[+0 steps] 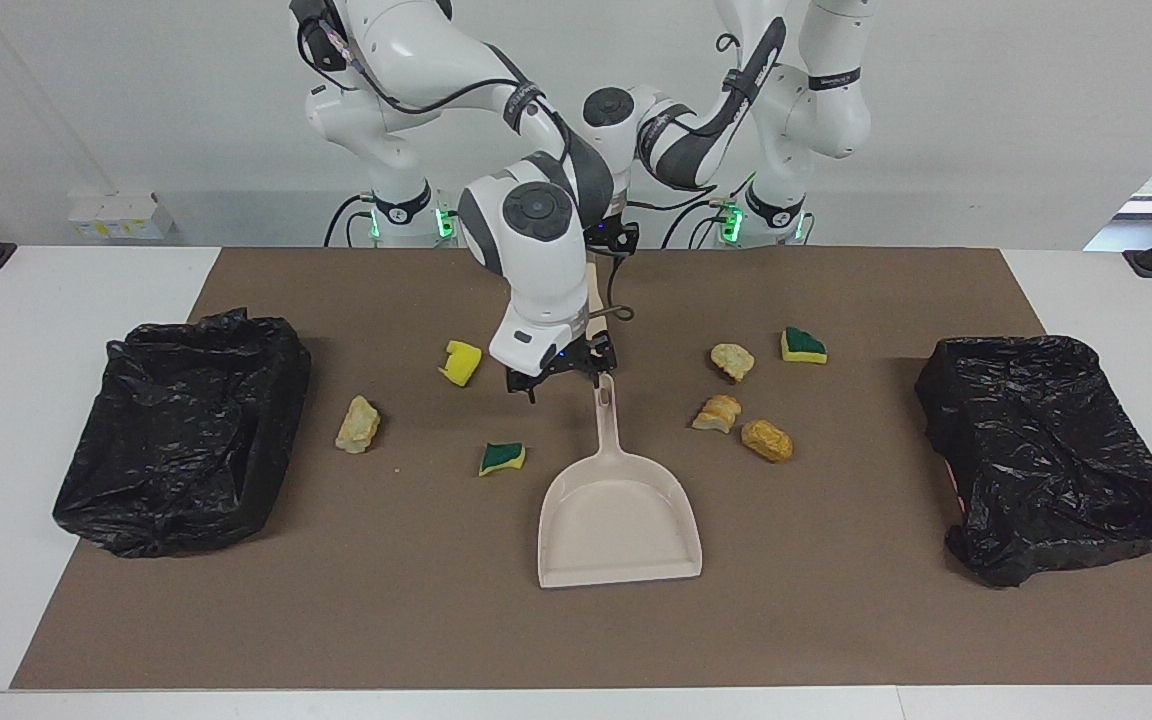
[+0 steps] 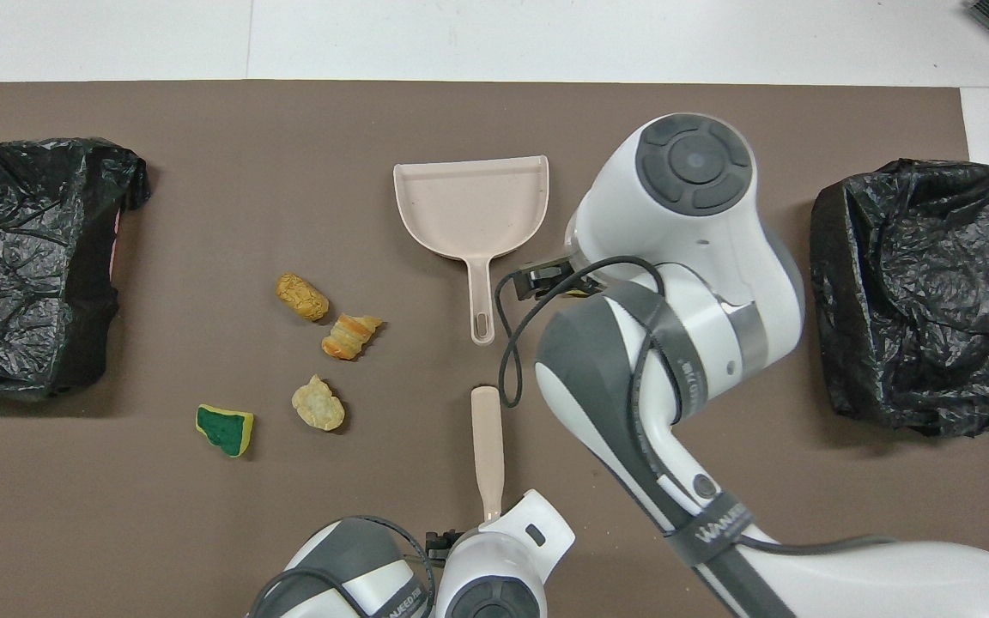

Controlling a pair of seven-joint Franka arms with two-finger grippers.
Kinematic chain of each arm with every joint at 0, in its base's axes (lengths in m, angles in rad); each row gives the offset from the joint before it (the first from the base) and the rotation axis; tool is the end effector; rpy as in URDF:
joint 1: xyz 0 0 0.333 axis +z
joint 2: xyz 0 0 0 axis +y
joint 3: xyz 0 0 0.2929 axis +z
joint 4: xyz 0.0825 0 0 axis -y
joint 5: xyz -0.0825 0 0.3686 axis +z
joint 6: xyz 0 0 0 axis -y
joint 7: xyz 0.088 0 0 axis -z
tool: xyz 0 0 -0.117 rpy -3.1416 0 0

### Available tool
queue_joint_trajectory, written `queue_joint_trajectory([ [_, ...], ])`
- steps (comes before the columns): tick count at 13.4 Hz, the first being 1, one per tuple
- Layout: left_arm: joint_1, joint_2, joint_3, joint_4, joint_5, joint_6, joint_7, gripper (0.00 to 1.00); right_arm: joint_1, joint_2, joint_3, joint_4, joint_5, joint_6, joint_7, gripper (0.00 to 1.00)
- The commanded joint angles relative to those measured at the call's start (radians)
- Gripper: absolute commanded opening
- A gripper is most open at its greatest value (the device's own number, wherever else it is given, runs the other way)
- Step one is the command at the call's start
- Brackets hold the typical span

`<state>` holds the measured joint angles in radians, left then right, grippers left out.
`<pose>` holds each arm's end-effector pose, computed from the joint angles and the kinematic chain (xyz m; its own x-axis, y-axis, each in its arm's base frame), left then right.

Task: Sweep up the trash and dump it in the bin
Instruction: 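Grasp the brush with the left gripper while the right gripper lifts the dustpan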

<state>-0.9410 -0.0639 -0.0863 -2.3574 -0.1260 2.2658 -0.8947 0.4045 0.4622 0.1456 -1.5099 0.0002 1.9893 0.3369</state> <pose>0.2445 -0.4126 0.3293 0.9947 -0.0514 -0.0888 -0.0488 -0.9983 0.0311 0.5742 0.3370 0.3776 0.9806 0.1961 -0.0013 0.1956 -0.9783 -0.0683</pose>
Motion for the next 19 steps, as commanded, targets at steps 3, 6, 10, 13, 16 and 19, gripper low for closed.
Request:
queue_joint_trajectory([
  [3,-0.019,-0.005,0.019,-0.019,-0.018,0.023,0.028,0.11,0.073,0.110,-0.004,0.065,-0.002,0.077,0.108,1.00],
  [6,-0.006,-0.007,0.022,-0.016,-0.018,0.000,0.065,0.00,0.071,0.098,-0.006,0.019,-0.003,0.104,0.116,0.83],
  [10,0.083,-0.037,0.031,0.044,0.018,-0.216,0.212,0.00,0.069,0.081,-0.004,-0.009,-0.025,0.097,0.097,0.06],
  [13,0.214,-0.123,0.031,0.044,0.080,-0.305,0.278,0.00,0.060,0.064,-0.003,-0.033,-0.016,0.066,0.082,0.00],
  [16,0.339,-0.188,0.031,0.044,0.155,-0.394,0.283,0.00,0.045,0.003,-0.003,-0.033,-0.006,-0.009,-0.098,0.00],
  [19,0.485,-0.194,0.030,0.040,0.239,-0.471,0.281,0.00,0.014,-0.068,-0.003,-0.039,-0.006,-0.087,-0.339,0.00],
])
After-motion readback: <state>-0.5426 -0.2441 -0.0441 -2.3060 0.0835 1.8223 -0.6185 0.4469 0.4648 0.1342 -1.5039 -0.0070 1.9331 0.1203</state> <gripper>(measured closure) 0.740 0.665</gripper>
